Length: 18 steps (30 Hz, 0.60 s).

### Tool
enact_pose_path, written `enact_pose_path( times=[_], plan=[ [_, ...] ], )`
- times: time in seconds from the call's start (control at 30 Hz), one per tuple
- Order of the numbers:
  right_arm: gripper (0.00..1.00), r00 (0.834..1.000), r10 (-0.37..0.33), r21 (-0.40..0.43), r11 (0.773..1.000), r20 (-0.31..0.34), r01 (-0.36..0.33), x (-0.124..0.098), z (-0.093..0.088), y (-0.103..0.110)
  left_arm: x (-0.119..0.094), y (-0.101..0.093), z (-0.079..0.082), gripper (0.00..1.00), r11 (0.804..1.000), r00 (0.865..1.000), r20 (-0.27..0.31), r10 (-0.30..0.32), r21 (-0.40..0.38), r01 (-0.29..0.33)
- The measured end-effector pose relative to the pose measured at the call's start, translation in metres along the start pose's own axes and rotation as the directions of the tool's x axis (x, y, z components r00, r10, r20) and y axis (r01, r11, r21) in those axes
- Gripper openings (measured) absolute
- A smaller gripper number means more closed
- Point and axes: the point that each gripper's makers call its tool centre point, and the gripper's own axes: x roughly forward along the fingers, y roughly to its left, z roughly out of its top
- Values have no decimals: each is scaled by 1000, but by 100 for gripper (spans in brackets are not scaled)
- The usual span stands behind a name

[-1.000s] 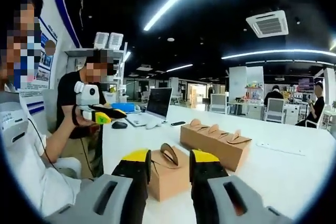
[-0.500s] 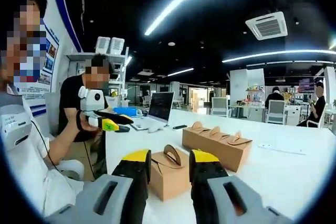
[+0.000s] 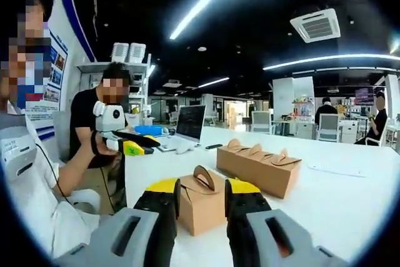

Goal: Pick up one paper box from the group, open the paper box, and remove the item inside

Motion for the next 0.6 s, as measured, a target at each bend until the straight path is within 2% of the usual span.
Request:
enact_pose_path(
  times=[0.6],
  plan=[
    [27,998,25,42,999,-60,-22,33,-35,13,23,-6,-14,33,1000,1000,-14,-7,-6,7]
  ],
)
